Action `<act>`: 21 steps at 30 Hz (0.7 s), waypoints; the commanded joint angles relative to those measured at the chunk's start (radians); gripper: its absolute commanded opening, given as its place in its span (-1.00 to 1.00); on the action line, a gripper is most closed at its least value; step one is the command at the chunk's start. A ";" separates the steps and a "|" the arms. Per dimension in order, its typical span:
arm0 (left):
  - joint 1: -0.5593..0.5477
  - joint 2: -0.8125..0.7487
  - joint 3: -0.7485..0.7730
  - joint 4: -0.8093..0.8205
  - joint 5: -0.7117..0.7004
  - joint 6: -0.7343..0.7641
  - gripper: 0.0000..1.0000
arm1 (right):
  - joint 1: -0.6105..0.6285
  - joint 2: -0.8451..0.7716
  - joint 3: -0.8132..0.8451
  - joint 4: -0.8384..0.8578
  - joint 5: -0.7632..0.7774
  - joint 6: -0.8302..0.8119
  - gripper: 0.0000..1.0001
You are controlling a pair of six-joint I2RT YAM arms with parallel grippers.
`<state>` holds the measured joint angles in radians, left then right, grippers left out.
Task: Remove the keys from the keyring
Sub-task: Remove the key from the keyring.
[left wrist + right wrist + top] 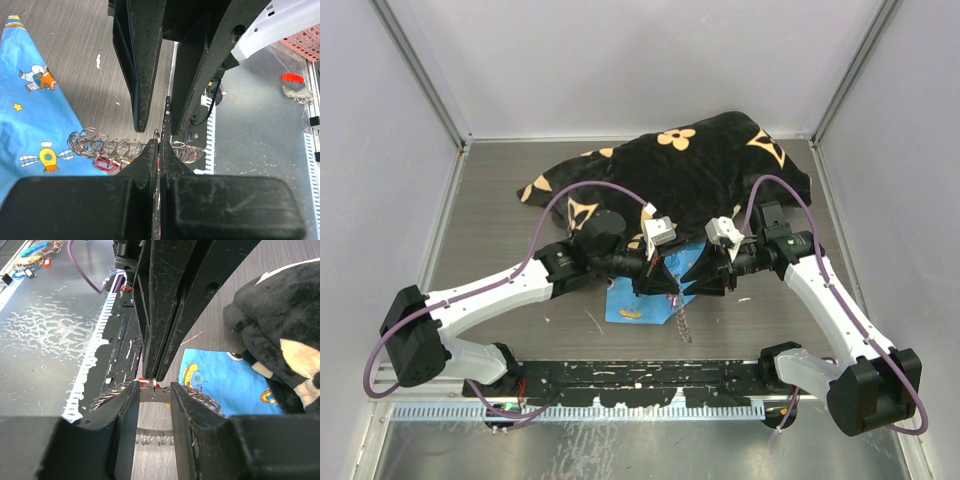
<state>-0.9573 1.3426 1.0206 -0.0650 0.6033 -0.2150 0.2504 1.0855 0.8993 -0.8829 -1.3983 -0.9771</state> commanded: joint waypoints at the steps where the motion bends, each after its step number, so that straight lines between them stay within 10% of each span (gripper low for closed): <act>1: 0.000 -0.011 0.058 0.054 0.030 0.009 -1.00 | 0.015 -0.001 -0.006 0.050 0.018 0.033 -0.28; 21: 0.001 -0.014 0.040 0.087 -0.010 -0.014 -1.00 | 0.042 -0.002 -0.015 0.076 0.052 0.064 -0.99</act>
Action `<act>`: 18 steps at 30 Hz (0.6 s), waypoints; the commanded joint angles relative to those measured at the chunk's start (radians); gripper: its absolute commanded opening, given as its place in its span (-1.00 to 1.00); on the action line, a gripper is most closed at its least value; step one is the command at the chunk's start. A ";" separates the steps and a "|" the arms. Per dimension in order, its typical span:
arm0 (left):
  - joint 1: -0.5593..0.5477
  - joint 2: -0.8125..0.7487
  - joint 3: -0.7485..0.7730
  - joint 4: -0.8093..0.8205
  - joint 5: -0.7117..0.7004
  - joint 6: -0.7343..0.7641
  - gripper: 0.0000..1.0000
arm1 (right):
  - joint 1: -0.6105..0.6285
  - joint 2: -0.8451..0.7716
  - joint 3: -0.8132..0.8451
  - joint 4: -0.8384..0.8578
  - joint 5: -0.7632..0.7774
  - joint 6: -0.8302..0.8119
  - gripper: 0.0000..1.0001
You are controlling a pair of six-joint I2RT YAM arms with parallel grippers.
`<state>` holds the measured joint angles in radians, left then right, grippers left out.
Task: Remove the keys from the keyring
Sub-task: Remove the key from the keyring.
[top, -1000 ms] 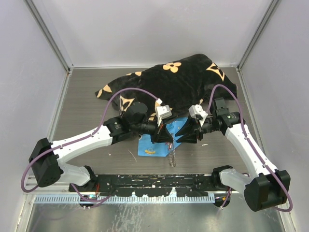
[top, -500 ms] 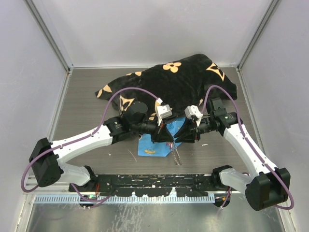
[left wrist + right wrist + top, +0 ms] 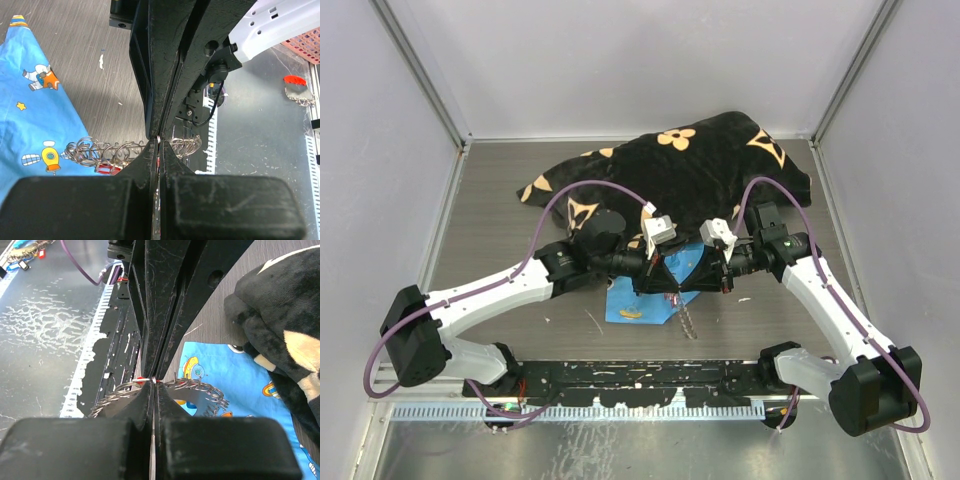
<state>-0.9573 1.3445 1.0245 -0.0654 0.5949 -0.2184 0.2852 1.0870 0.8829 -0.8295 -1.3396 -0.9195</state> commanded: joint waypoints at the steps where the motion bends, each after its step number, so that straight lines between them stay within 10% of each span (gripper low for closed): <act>1: 0.001 -0.019 0.030 0.095 -0.009 -0.016 -1.00 | 0.007 -0.006 0.002 0.020 -0.009 0.007 -0.99; 13: 0.009 -0.265 -0.297 0.423 -0.192 -0.191 -0.04 | -0.055 -0.015 -0.003 0.085 -0.168 0.114 -0.99; 18: 0.009 -0.354 -0.458 0.652 -0.275 -0.295 0.04 | -0.073 -0.014 -0.011 0.114 -0.209 0.150 -0.99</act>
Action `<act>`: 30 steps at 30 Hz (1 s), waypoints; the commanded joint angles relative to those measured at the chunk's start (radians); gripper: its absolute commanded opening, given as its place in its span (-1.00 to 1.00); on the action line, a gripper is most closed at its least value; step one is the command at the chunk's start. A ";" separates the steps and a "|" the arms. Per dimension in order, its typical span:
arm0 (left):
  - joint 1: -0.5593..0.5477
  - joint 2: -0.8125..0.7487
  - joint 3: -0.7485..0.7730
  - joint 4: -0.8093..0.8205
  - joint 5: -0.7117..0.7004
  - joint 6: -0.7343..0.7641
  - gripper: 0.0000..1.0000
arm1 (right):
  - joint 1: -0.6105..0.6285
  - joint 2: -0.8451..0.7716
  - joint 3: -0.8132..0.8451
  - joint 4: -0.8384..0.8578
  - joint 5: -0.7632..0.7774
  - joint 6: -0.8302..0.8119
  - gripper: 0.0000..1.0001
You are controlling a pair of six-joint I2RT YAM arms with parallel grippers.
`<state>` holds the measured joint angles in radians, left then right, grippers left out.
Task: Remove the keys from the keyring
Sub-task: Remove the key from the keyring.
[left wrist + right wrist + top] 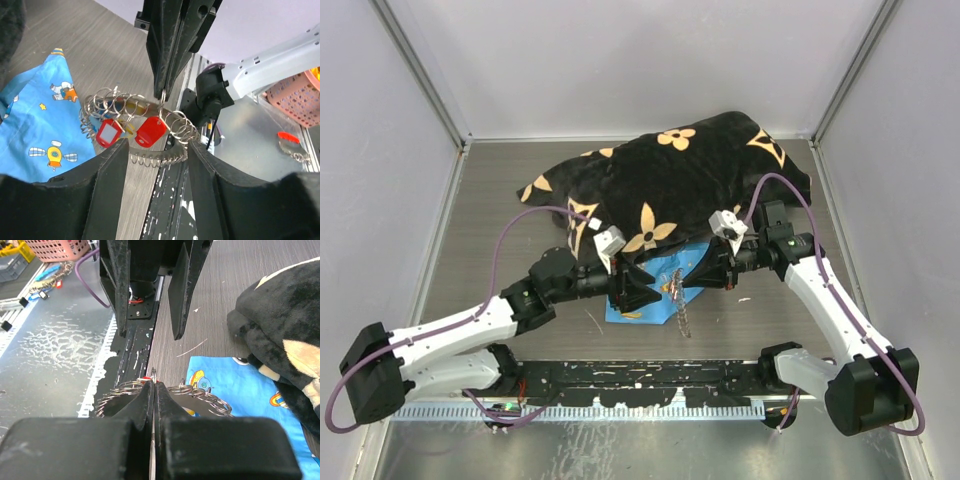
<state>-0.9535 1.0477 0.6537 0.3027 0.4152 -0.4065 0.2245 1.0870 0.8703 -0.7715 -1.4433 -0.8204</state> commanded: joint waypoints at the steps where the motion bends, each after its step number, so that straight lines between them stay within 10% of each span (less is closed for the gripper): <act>1: 0.004 -0.065 -0.114 0.328 -0.108 -0.124 0.04 | -0.013 -0.014 -0.001 0.058 -0.107 0.054 -0.99; 14: 0.005 0.144 -0.148 0.717 -0.067 -0.331 -0.12 | -0.025 -0.017 -0.024 0.107 -0.118 0.106 -0.99; 30: 0.005 0.248 -0.111 0.723 0.006 -0.371 -0.26 | -0.025 -0.013 -0.028 0.120 -0.117 0.114 -0.98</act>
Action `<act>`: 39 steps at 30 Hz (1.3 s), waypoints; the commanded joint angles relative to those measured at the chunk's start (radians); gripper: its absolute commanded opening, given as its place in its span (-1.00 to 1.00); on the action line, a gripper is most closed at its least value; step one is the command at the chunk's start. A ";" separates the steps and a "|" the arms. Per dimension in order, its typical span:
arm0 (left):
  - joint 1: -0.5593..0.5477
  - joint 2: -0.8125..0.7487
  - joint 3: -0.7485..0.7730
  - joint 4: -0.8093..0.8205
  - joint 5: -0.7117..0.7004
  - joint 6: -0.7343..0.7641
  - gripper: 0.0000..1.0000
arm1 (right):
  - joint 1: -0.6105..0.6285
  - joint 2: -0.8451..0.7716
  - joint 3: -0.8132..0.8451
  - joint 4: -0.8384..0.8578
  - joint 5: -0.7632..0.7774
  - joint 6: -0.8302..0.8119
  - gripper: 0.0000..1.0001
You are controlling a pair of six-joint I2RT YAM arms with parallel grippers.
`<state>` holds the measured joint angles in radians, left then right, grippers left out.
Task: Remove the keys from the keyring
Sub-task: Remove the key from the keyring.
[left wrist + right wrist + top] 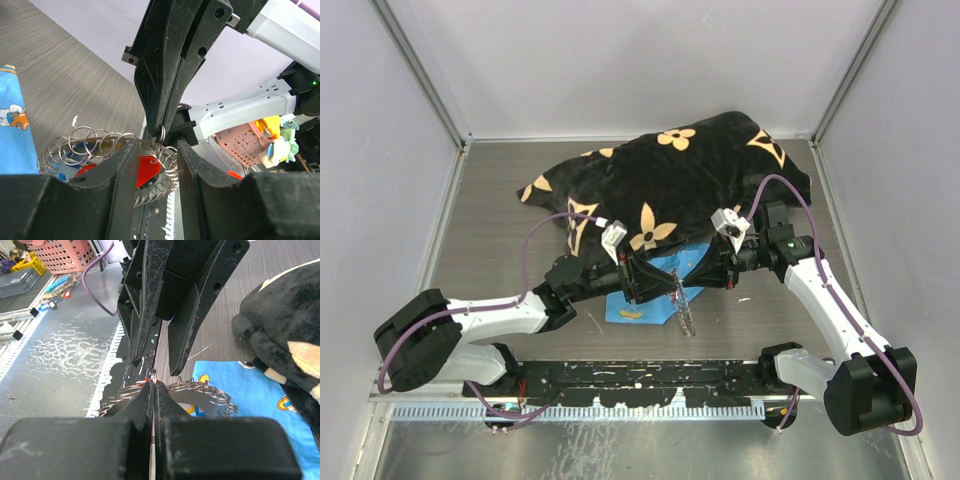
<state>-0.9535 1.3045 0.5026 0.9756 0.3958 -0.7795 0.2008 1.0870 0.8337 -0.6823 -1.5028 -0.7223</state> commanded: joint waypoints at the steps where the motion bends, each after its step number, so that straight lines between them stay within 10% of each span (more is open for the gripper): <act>1: 0.005 -0.008 0.042 0.044 0.028 0.005 -0.28 | -0.002 -0.013 0.007 0.030 -0.057 0.017 -0.99; 39: 0.004 -0.027 0.060 -0.103 0.074 0.050 -1.00 | -0.003 -0.014 0.002 0.036 -0.058 0.017 -0.98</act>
<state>-0.9535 1.3041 0.5343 0.8471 0.4458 -0.7425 0.1997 1.0870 0.8299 -0.6701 -1.5021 -0.7185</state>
